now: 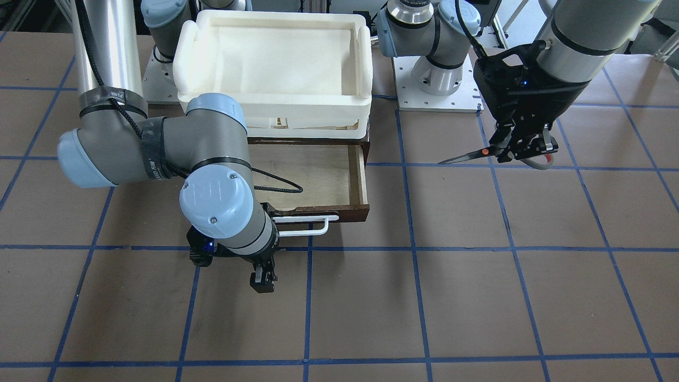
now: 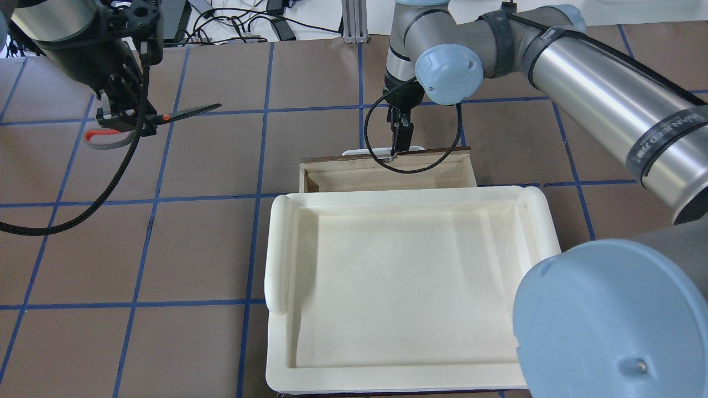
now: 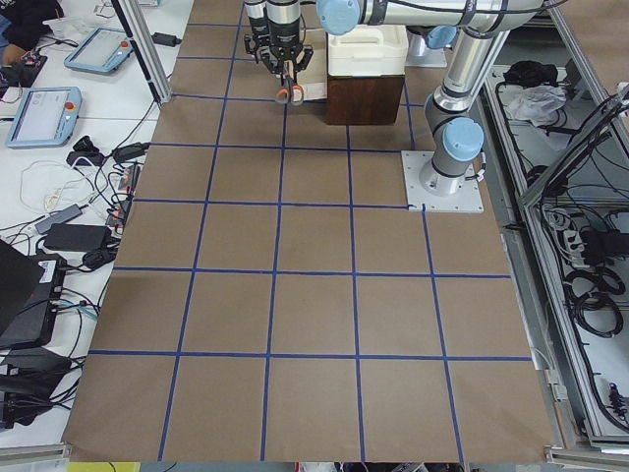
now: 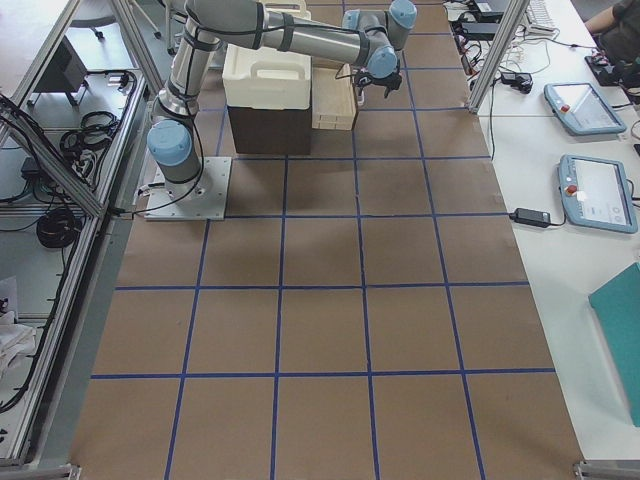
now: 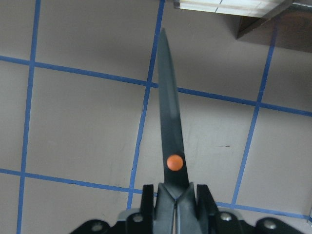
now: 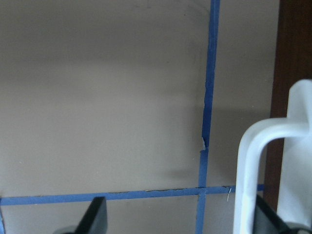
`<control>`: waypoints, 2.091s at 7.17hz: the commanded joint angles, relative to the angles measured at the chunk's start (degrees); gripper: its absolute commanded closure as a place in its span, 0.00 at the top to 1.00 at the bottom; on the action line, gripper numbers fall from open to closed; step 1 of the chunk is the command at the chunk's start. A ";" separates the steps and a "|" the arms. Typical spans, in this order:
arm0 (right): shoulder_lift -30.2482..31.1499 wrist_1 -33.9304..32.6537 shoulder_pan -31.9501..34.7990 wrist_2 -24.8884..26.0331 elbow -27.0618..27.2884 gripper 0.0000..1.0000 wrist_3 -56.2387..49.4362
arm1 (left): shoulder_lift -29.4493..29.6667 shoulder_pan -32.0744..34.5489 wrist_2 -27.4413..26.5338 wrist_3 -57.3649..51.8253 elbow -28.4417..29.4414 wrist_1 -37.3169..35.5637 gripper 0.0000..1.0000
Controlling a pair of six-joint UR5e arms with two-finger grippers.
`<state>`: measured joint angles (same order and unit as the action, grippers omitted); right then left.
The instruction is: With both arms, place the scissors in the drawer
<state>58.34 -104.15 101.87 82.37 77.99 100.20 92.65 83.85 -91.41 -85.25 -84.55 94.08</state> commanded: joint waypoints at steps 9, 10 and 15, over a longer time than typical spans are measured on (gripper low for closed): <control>-1.47 -5.71 0.00 1.21 -1.52 1.00 -1.23 | 1.92 0.17 1.15 -0.96 -0.09 0.66 0.00; -1.47 -5.71 -0.09 1.38 -1.96 1.00 -1.23 | 2.01 1.22 3.41 -0.97 0.26 1.10 0.00; -0.95 -5.62 -0.97 1.21 -2.58 1.00 -1.41 | 2.54 8.33 5.18 1.74 0.97 2.34 0.00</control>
<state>57.10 -109.87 100.99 83.66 75.52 98.79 95.01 89.84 -87.45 -85.10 -83.67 96.42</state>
